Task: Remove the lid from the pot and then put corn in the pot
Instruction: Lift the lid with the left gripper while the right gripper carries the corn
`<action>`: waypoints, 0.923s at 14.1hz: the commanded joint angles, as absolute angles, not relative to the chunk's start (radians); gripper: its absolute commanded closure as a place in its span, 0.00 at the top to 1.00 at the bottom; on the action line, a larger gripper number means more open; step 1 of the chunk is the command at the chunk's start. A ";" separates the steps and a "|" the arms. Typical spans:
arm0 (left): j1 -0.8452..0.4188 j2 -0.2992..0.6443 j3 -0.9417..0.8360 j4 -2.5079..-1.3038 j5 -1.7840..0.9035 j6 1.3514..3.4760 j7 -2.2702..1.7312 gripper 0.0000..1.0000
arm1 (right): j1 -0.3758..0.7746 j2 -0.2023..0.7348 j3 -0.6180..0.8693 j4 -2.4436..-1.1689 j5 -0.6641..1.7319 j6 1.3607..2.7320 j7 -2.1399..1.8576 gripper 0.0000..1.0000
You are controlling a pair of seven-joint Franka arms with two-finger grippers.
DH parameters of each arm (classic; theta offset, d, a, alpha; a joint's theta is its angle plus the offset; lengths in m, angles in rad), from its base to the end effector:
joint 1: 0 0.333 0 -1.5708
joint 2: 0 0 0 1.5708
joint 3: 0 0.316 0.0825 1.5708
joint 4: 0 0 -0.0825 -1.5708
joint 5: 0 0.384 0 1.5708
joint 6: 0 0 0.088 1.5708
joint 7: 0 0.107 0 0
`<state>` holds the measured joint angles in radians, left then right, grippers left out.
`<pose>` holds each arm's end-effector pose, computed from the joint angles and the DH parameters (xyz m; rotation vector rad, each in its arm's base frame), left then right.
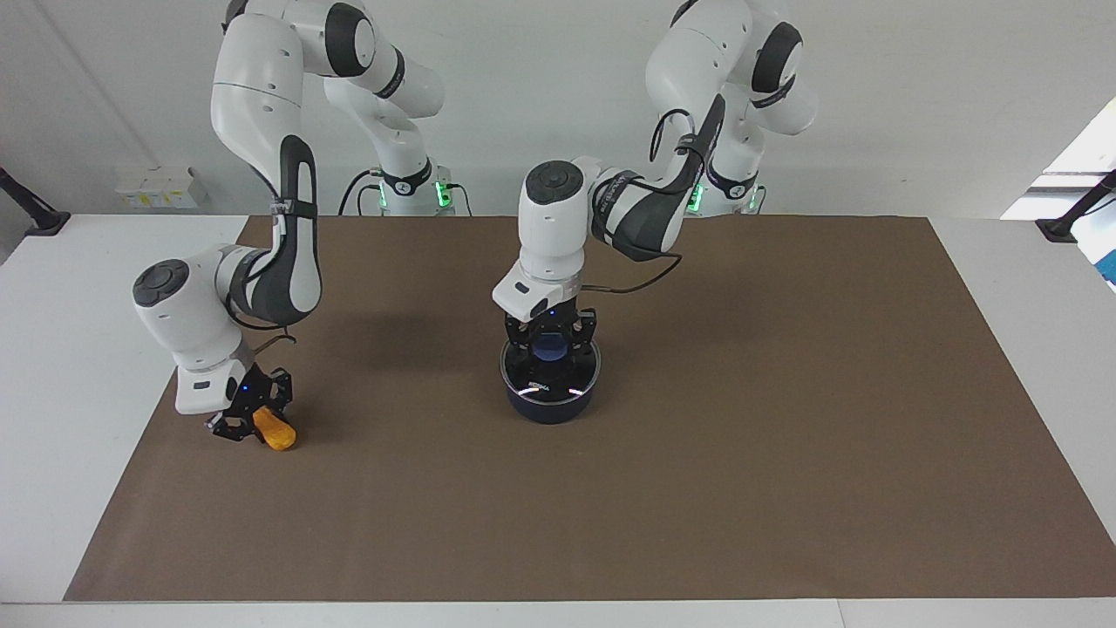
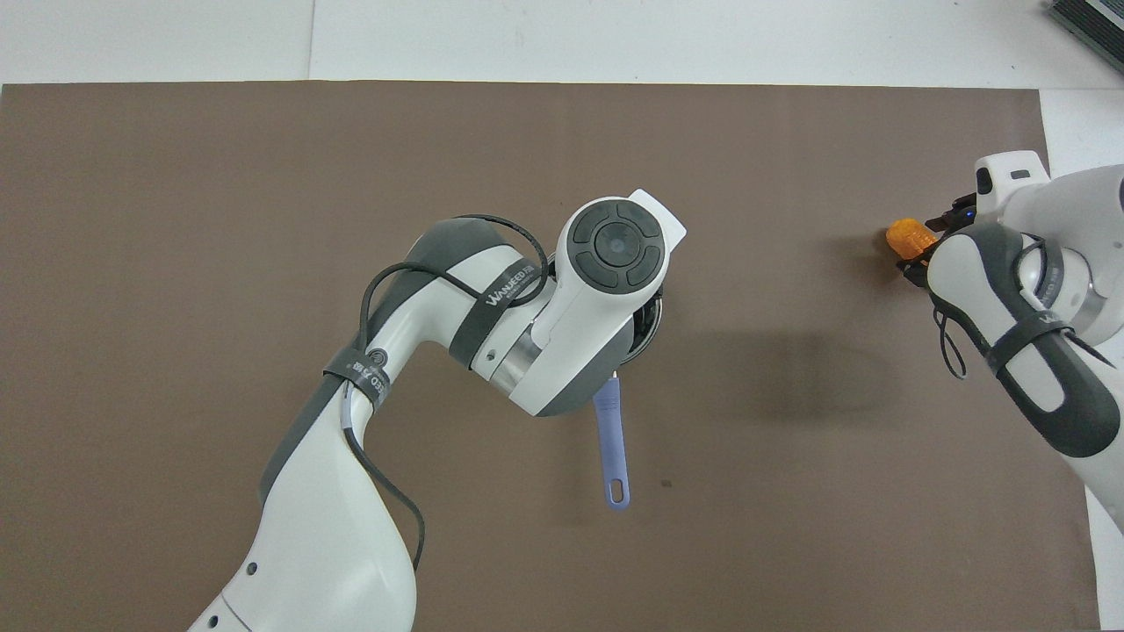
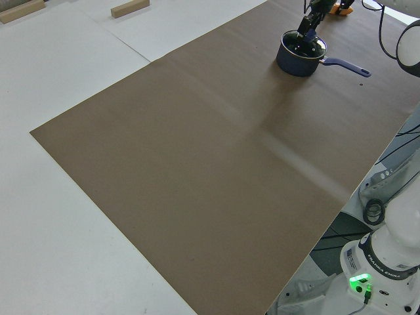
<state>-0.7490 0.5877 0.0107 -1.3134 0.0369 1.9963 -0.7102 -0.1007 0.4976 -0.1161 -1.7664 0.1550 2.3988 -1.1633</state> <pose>0.5415 -0.4920 0.4057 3.1041 -0.0680 0.1522 0.6592 -0.1364 0.2971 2.8100 1.2842 0.2242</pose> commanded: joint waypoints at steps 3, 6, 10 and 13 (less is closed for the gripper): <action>-0.779 0.589 0.031 -1.281 0.060 1.968 -0.730 0.00 | -0.091 0.486 -0.117 -1.738 0.161 2.321 -0.969 0.00; -0.767 0.563 0.041 -1.278 0.049 1.950 -0.727 0.00 | -0.091 0.417 -0.120 -1.738 0.161 2.267 -0.858 0.00; -0.701 0.526 0.043 -1.284 0.038 1.939 -0.712 0.00 | -0.062 0.319 -0.120 -1.712 0.153 2.159 -0.689 0.00; -0.652 0.494 0.044 -1.319 0.025 1.936 -0.599 0.00 | 0.003 0.261 -0.117 -1.684 0.033 2.083 -0.478 0.00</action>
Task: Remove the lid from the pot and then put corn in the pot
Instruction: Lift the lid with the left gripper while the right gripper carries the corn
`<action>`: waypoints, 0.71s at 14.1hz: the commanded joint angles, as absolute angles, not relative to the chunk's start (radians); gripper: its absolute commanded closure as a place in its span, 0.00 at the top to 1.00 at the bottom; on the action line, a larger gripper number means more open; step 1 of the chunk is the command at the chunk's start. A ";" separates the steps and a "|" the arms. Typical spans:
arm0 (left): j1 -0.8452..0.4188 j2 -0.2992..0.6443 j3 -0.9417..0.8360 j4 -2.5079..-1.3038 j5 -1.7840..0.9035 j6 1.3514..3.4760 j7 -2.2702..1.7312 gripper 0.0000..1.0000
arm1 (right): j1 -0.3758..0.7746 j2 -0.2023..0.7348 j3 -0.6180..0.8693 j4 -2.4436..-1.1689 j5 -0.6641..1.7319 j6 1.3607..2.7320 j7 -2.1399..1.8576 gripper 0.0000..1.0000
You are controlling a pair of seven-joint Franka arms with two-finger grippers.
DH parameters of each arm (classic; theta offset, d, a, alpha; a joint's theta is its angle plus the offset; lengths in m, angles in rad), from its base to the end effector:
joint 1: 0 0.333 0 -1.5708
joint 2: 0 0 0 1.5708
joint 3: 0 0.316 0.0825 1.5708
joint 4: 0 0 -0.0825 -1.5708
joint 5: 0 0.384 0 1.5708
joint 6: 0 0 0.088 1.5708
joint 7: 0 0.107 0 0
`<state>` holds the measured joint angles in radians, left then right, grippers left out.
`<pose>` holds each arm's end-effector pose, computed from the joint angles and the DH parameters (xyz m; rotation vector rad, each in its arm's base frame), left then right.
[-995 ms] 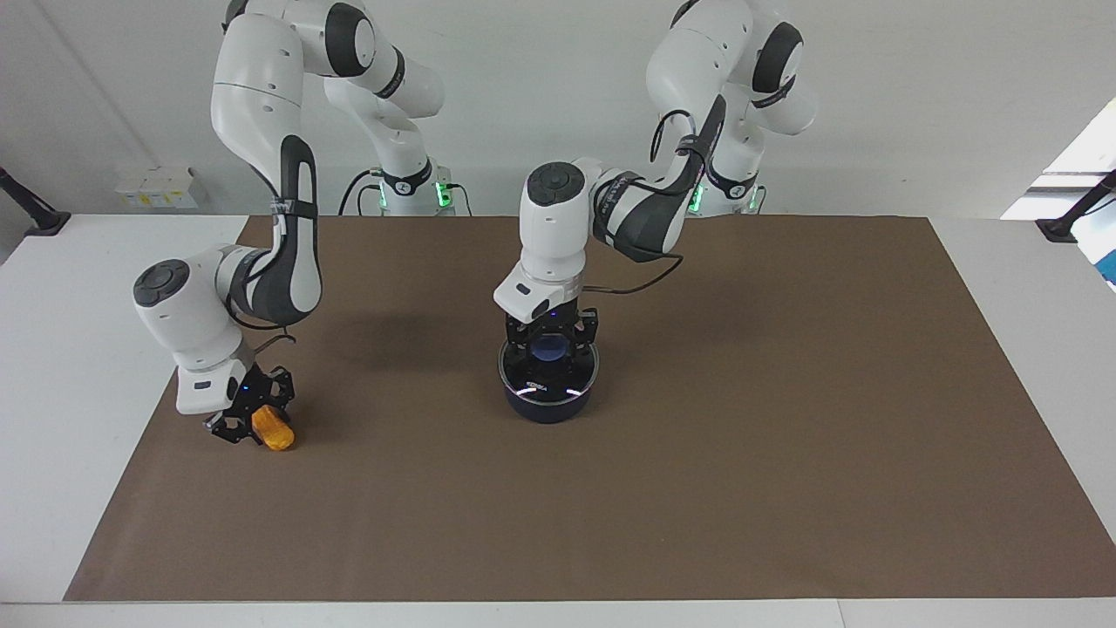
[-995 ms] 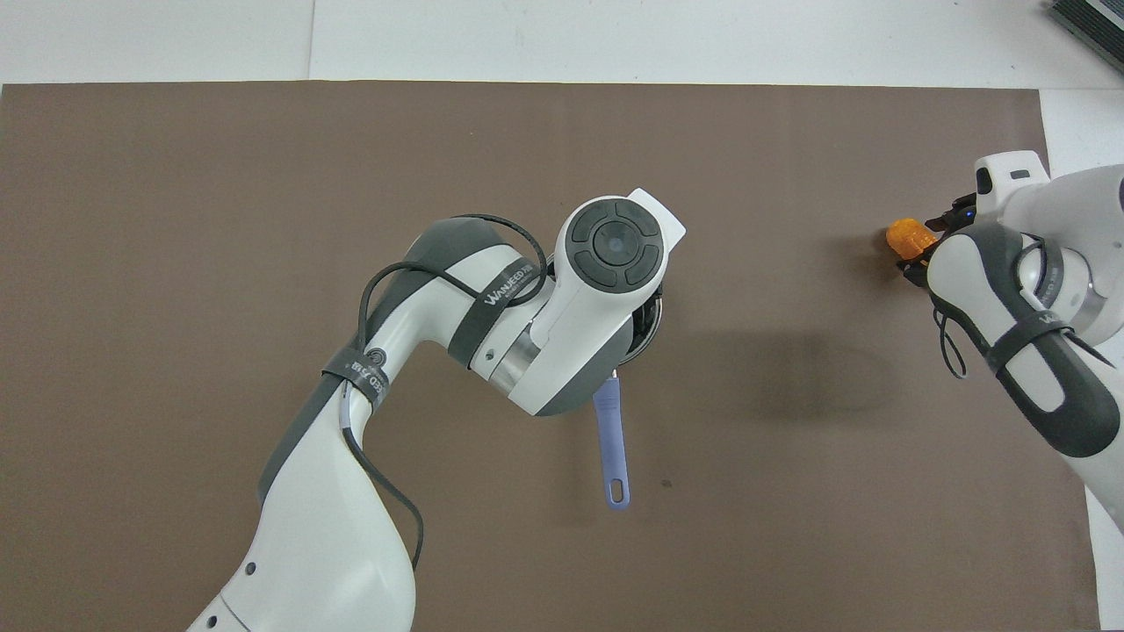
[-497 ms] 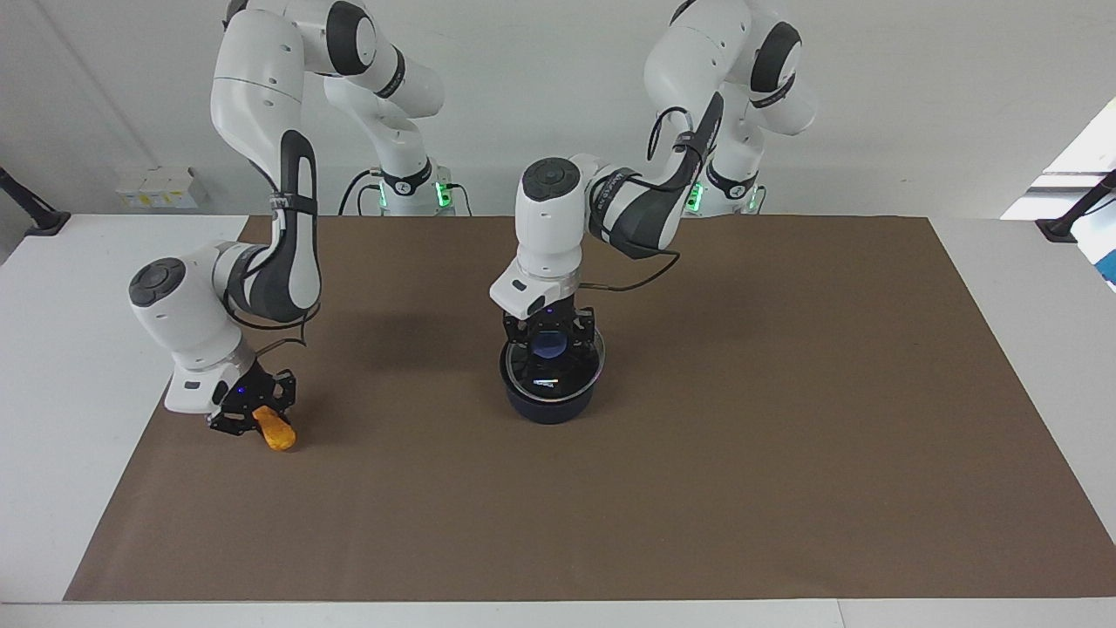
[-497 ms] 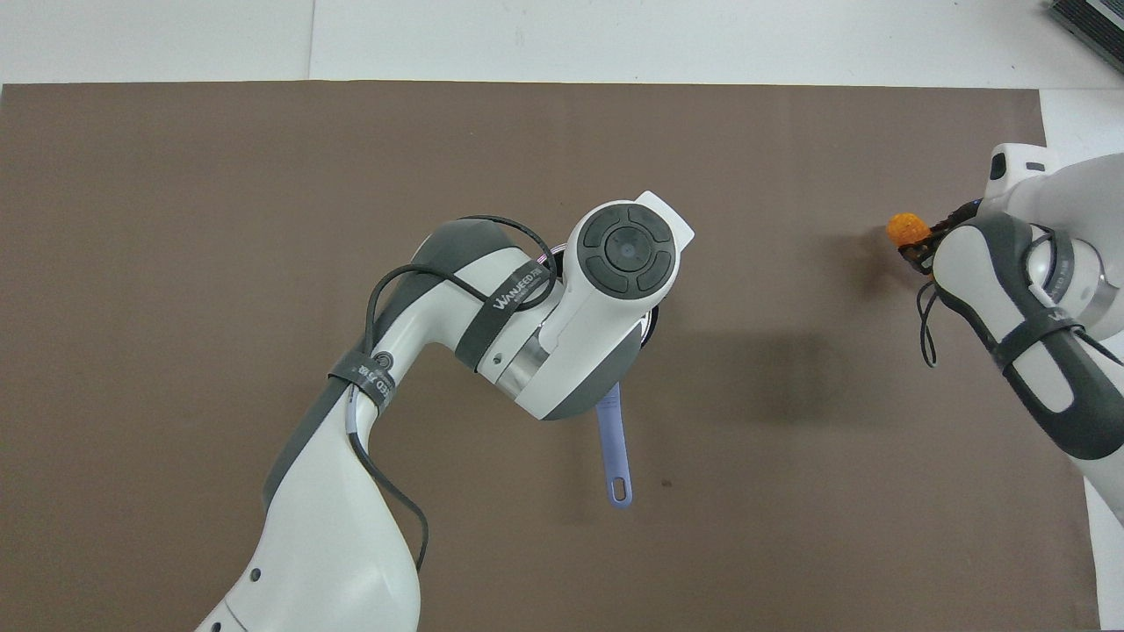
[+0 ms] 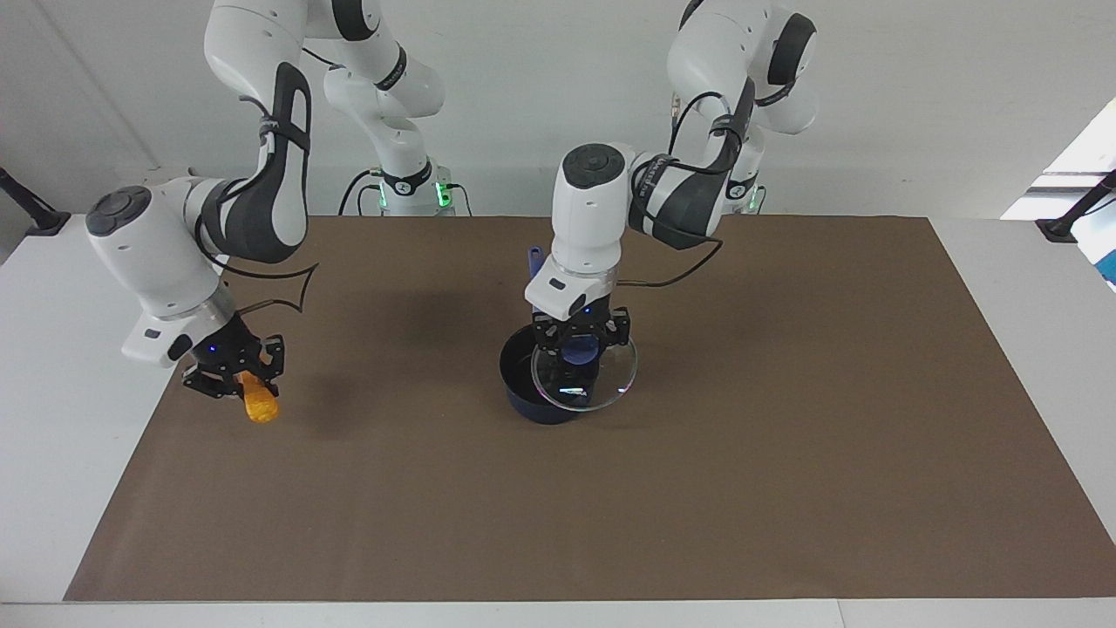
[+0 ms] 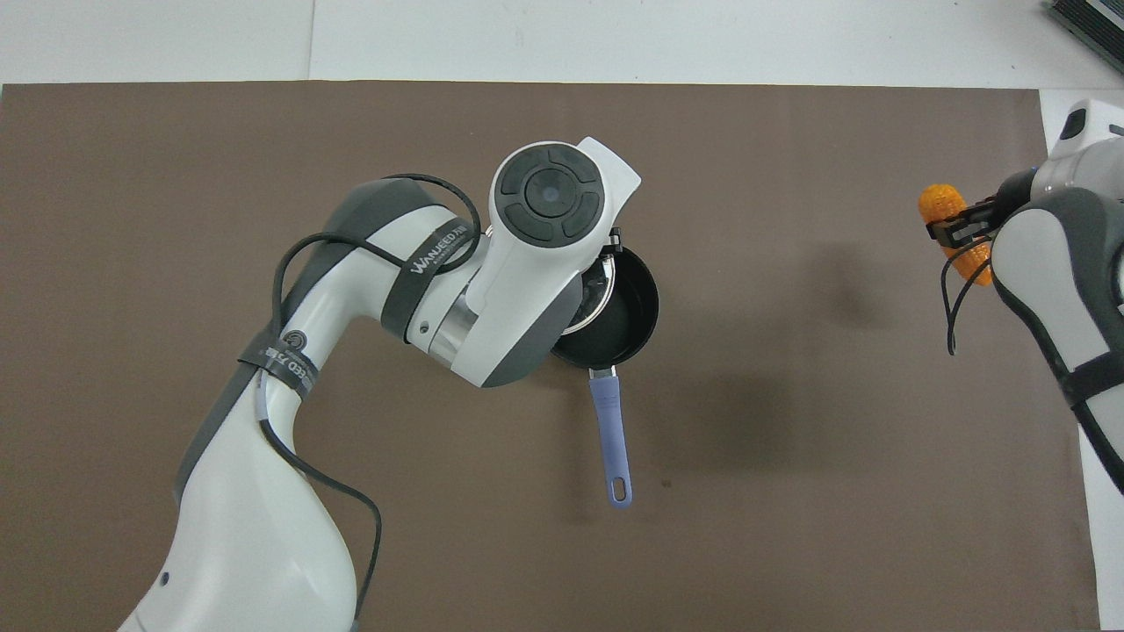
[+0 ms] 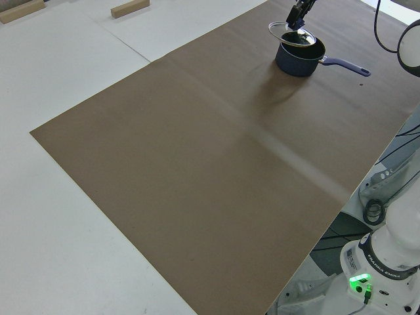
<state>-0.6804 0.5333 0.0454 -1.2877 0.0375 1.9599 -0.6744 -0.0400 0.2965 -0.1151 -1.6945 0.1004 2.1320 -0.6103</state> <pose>0.5816 -0.4346 0.4546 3.0945 0.0305 0.2264 0.6513 -0.0905 0.4374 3.0631 0.6452 0.2410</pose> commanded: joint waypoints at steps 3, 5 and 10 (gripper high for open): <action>-0.568 0.451 0.041 -1.396 0.014 1.942 -0.461 0.00 | 0.087 0.255 -0.118 -1.606 -0.012 1.959 -0.292 0.00; -0.523 0.425 0.040 -1.442 0.008 1.948 -0.398 0.00 | 0.152 0.256 -0.115 -1.580 -0.058 1.921 -0.159 0.00; -0.382 0.391 0.041 -1.525 -0.107 1.956 -0.166 0.00 | 0.308 0.261 -0.110 -1.578 -0.052 1.888 0.110 0.00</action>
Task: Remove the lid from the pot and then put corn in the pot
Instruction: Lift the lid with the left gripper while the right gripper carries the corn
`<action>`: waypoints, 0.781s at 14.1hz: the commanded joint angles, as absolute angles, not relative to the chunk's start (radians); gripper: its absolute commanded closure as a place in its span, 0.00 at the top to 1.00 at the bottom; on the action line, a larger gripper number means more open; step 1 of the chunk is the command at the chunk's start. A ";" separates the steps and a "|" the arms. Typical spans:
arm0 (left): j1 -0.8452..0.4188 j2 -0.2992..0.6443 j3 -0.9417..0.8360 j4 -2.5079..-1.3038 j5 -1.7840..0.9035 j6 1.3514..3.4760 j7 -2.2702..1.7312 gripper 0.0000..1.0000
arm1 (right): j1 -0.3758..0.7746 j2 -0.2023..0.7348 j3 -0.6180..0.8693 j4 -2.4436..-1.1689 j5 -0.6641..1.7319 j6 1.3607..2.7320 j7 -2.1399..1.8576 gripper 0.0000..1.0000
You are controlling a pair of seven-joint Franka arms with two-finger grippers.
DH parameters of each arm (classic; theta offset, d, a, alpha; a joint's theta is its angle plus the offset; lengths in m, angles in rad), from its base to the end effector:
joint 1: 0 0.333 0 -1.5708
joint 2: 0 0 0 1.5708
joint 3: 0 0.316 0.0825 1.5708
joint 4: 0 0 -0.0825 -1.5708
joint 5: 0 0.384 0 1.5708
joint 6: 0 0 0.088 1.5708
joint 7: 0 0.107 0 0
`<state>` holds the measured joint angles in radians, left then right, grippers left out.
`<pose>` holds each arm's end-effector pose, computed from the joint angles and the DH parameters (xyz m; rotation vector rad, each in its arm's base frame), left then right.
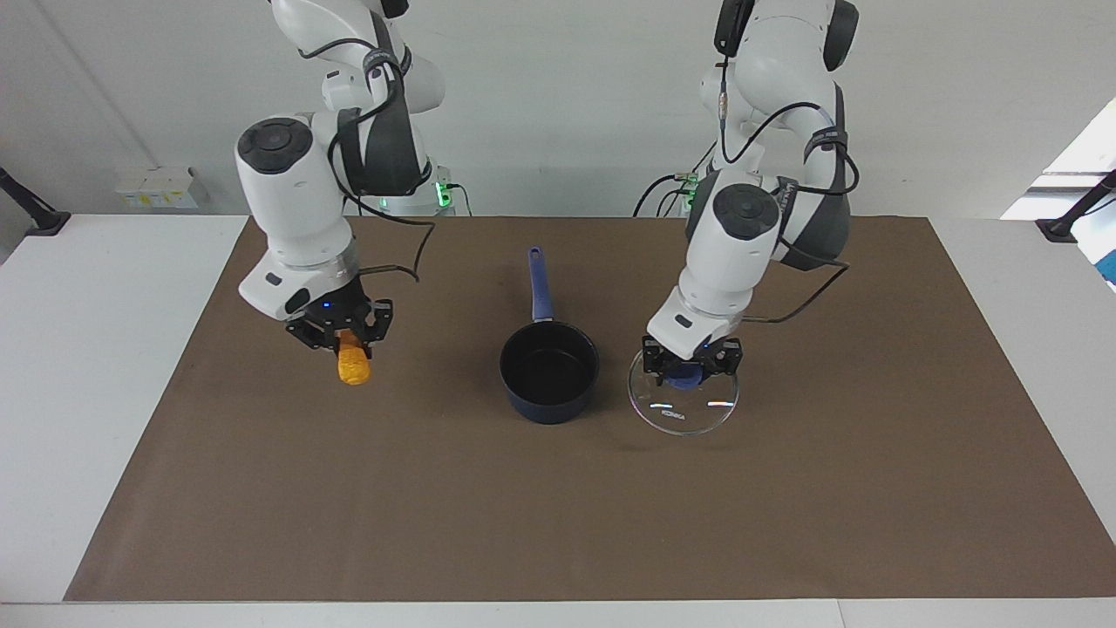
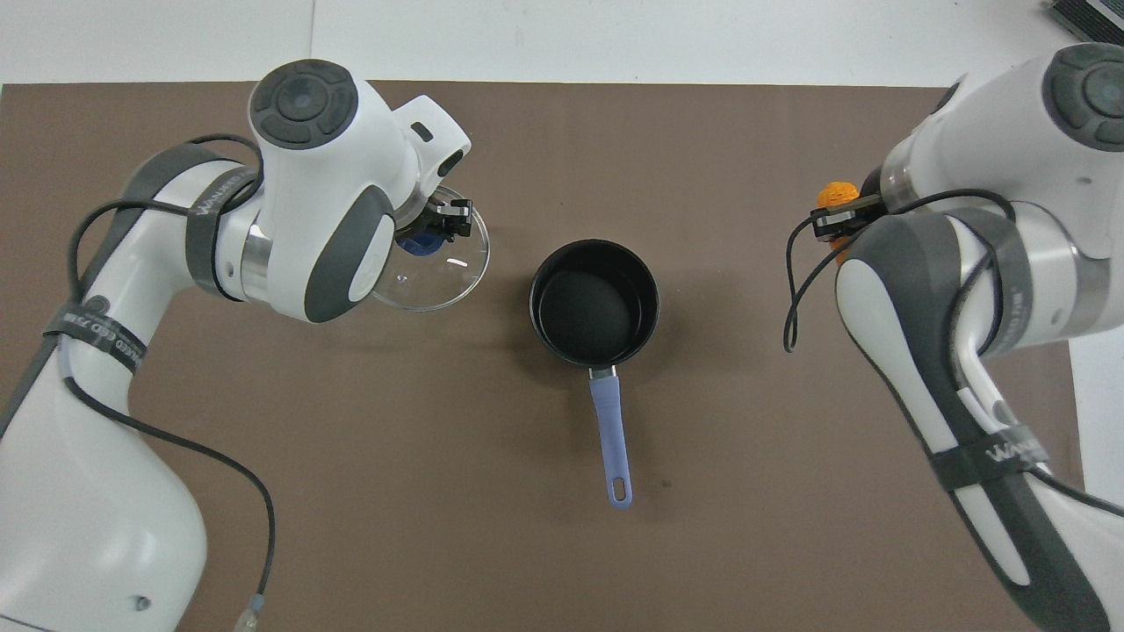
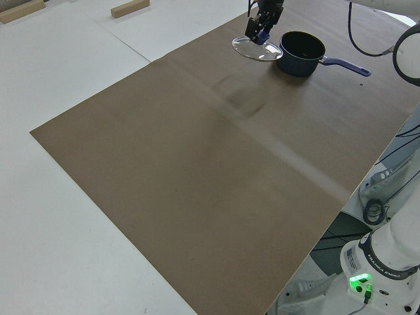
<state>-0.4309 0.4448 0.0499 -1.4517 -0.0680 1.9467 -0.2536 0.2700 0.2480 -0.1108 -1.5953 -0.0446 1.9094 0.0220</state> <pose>0.6403 -0.2674 0.4360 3.0802 -0.1687 0.0540 0.6355 0.1055 0.4953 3.0671 0.2380 0.1131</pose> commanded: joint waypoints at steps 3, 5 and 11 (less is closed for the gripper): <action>-0.313 0.380 0.041 -1.558 -0.144 1.959 -0.042 0.00 | 0.359 0.274 -0.107 -1.563 -0.034 1.894 0.199 0.00; -0.258 0.365 0.040 -1.600 -0.170 1.980 0.073 0.00 | 0.421 0.308 -0.107 -1.546 -0.003 1.902 0.257 0.00; -0.109 0.256 0.041 -1.839 -0.293 2.120 0.441 0.00 | 0.518 0.413 -0.106 -1.479 0.047 1.973 0.383 0.00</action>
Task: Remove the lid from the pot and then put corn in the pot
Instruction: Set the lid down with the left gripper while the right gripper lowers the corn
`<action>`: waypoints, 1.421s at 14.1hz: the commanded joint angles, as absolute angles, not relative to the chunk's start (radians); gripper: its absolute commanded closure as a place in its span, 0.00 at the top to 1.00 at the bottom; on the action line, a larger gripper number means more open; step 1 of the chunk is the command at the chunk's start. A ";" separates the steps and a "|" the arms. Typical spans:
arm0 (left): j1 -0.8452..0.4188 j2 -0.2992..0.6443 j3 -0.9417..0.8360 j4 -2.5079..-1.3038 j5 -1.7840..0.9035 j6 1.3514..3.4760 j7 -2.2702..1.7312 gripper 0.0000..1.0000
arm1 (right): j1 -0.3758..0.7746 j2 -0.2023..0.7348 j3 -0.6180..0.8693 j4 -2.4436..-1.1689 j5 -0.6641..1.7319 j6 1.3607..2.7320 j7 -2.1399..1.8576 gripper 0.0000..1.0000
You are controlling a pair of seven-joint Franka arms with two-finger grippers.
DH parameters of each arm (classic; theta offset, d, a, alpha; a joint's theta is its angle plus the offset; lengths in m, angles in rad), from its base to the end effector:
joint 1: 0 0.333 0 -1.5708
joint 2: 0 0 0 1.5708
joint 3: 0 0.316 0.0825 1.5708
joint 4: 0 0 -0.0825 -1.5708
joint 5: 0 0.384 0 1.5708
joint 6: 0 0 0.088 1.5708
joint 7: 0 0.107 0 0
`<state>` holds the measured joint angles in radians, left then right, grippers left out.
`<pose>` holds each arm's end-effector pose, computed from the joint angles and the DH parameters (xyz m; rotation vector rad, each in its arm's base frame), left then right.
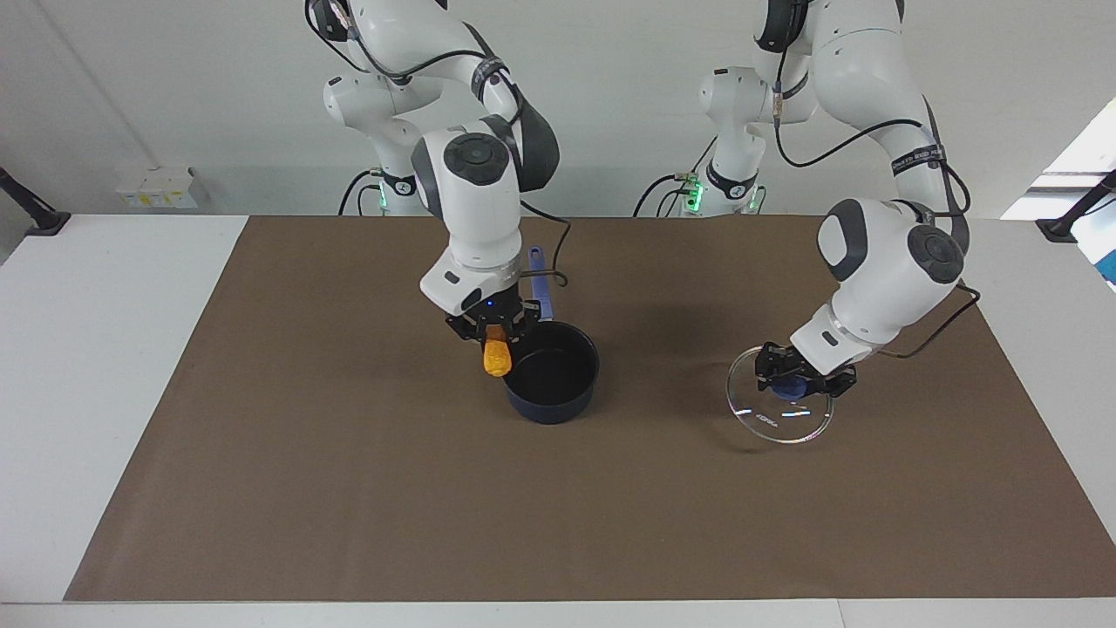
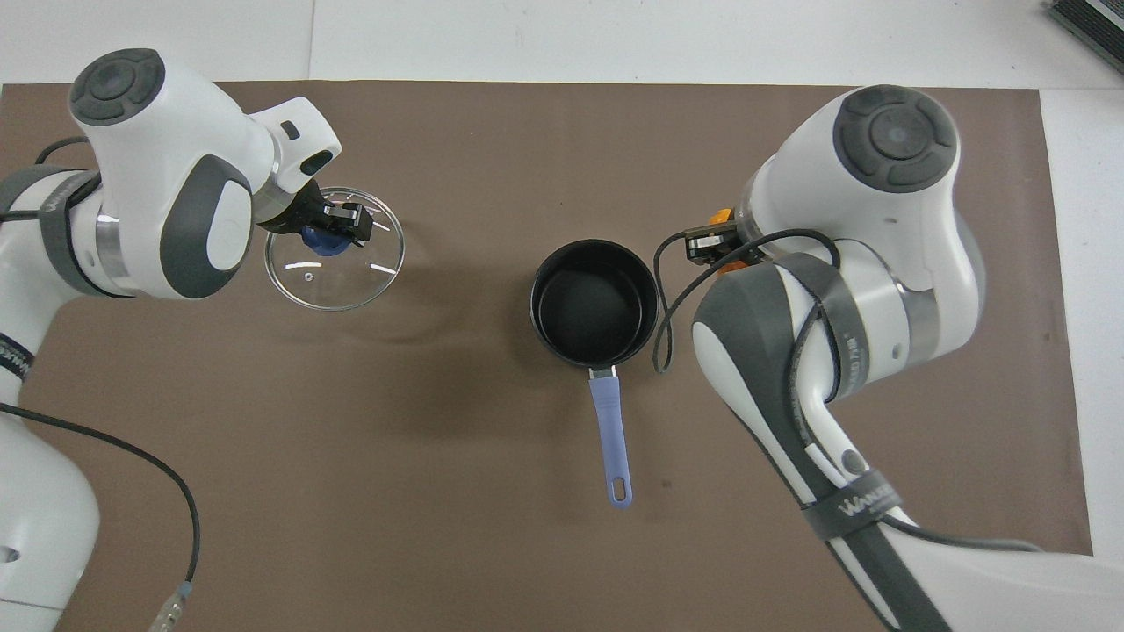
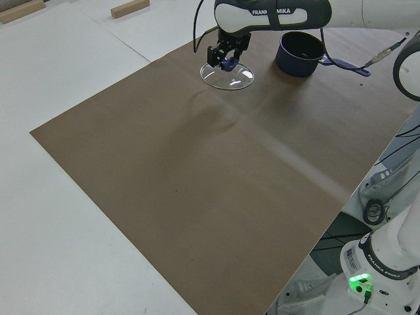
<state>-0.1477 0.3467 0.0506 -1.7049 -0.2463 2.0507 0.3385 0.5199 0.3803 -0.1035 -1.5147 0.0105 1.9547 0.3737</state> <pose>0.6475 -0.0794 0.3921 2.9031 -0.4752 0.0360 0.6161 0.2836 0.4513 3.1366 0.0747 0.1065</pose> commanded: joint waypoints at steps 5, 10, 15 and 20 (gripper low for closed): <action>0.009 0.167 0.041 -2.005 -0.360 2.169 0.771 0.00 | 0.586 0.465 -0.107 -1.502 0.058 2.061 0.385 0.00; 0.067 0.101 0.044 -2.152 -0.361 2.224 0.894 0.00 | 0.586 0.486 -0.100 -1.551 0.058 2.095 0.374 0.00; 0.074 0.104 0.045 -2.178 -0.360 2.260 0.910 1.00 | 0.595 0.488 -0.092 -1.614 0.064 2.167 0.356 0.00; 0.077 0.135 0.046 -2.054 -0.365 2.214 0.864 1.00 | 0.591 0.488 -0.092 -1.623 0.113 2.184 0.336 0.22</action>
<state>0.0635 0.1367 0.0525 -2.1084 -0.3485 2.2444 0.8837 0.5989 0.4960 -0.0972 -1.6009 0.0682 2.1549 0.3699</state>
